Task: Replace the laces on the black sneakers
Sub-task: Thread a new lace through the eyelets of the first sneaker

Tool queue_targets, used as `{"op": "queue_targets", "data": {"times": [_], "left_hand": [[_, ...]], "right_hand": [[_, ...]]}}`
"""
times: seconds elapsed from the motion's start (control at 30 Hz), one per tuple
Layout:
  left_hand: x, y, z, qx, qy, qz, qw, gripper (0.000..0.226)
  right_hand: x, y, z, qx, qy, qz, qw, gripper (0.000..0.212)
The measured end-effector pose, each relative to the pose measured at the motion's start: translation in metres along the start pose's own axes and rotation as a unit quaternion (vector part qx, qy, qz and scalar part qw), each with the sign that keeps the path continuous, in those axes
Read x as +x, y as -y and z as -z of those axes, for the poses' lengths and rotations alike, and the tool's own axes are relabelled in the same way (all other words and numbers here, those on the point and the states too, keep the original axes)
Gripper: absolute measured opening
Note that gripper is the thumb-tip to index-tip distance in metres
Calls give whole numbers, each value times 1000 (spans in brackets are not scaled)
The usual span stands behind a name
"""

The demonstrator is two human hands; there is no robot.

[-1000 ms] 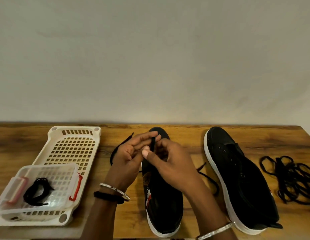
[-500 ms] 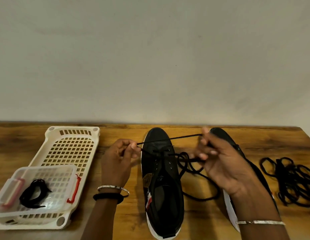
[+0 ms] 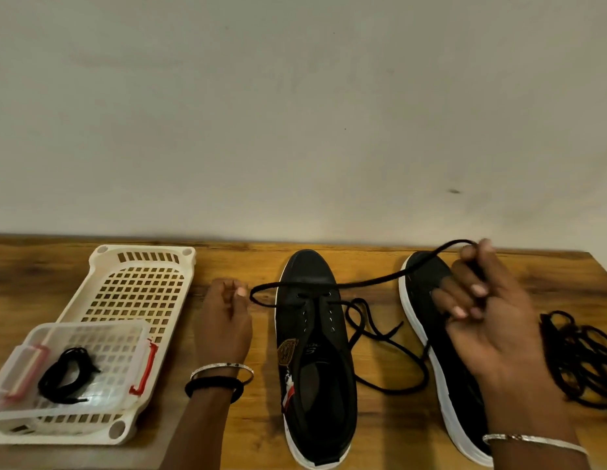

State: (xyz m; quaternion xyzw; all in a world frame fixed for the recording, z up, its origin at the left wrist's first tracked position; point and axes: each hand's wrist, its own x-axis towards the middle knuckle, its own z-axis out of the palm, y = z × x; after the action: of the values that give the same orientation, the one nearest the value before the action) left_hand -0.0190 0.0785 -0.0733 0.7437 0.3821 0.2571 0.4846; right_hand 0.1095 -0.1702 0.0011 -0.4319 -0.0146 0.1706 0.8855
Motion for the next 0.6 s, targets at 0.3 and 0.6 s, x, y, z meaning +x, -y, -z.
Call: {"op": "queue_targets", "data": {"times": [0.3,0.6], "left_hand": [[-27,-54,-18,-153,189,-270,932,31],[-12,-33,-8,-61,147,-290,944,27]], "right_hand": [[-21,-58,-65,-382,235,-76,891,54],[-11,-52,-49,-339,170,-107,919,45]]}}
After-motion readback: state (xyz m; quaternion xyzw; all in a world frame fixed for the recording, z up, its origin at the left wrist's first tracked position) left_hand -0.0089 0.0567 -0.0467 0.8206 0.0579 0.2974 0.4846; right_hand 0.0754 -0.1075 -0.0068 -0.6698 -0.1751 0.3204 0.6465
